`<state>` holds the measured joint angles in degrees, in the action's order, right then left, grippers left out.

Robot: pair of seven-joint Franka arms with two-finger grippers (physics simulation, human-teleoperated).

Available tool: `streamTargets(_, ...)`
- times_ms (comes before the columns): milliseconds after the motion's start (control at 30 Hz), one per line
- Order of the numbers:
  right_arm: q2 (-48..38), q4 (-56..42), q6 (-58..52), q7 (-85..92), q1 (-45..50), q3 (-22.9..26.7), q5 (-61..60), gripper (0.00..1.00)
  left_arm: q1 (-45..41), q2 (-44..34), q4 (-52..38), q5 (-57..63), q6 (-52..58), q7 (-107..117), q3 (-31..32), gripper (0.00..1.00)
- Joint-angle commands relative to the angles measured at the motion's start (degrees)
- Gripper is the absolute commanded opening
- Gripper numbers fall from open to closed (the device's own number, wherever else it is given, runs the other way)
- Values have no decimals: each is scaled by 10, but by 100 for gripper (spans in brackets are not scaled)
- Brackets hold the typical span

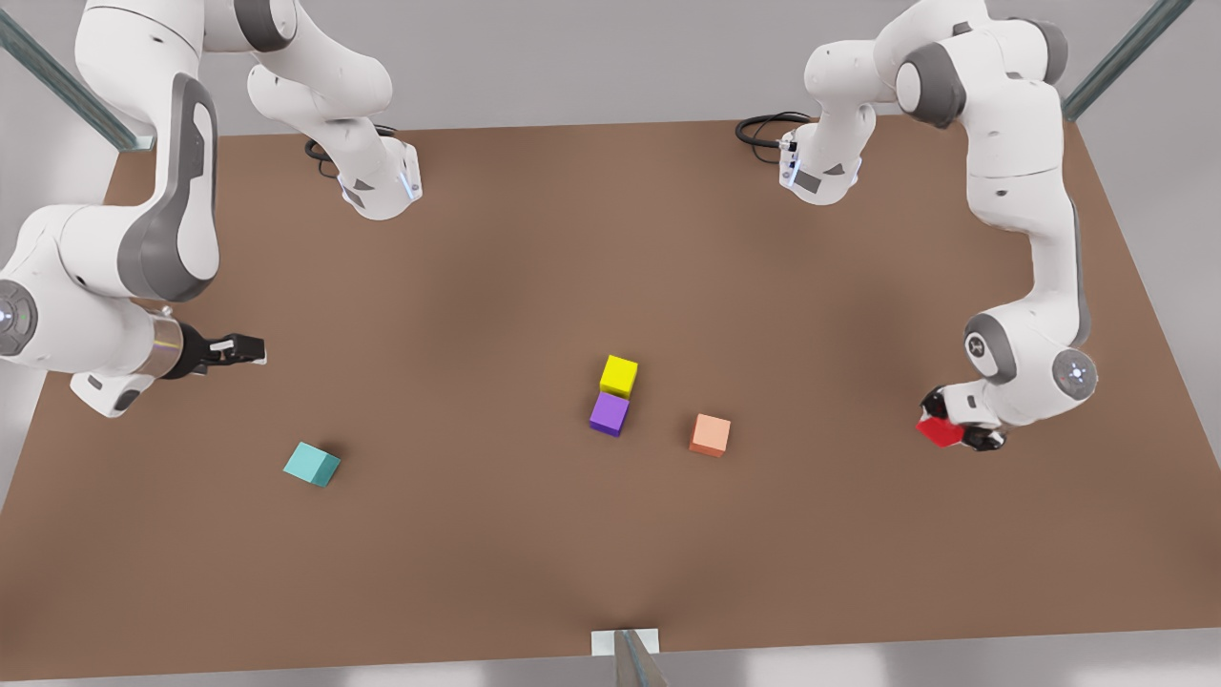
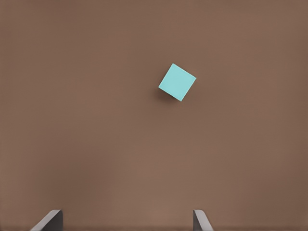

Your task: Pick up red wooden cube and pass to hand red wooden cube and place in blue wooden cube

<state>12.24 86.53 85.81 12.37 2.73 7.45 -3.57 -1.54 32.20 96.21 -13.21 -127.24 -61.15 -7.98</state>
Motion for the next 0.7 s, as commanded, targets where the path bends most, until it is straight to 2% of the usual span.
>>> streamTargets(0, 0, -1, 0, 3, 0, 0, 0, 100, -3, 10, -108, -25, 296, 427, 68, 68)
streamTargets(67, 1, -2, 0, 4, -1, 0, -1, 100, -3, 37, -157, -164, 318, 596, 149, 68)
streamTargets(133, 2, -4, 1, 4, -1, 0, -5, 100, -3, 90, -211, -289, 314, 672, 221, 68)
streamTargets(200, 3, -6, 3, 4, -1, 0, -5, 100, -3, 137, -240, -350, 235, 730, 288, 68)
streamTargets(233, 3, -7, 4, 4, -1, 0, -4, 100, -4, 152, -242, -395, 198, 755, 310, 68)
streamTargets(267, 3, -7, 5, 5, -1, 0, -4, 100, -9, 158, -243, -453, 174, 781, 310, 68)
streamTargets(333, 11, -11, 8, 6, 0, 0, -9, 100, -43, 163, -248, -494, 102, 870, 311, 68)
streamTargets(367, 29, -27, 9, 6, -2, 0, -75, 100, -44, 176, -259, -519, 100, 885, 311, 68)
streamTargets(400, 71, -41, 9, 21, -12, 2, -203, 100, -43, 187, -270, -545, 102, 912, 311, 68)
streamTargets(500, 171, -84, 15, 46, 5, -3, -464, 100, -43, 208, -286, -565, 103, 913, 310, 68)
streamTargets(600, 253, -102, 65, 86, 53, -5, -715, 100, -44, 245, -315, -576, 102, 911, 351, 68)
streamTargets(667, 284, -121, 168, 170, 89, -34, -758, 100, -58, 259, -335, -575, 102, 873, 357, 68)
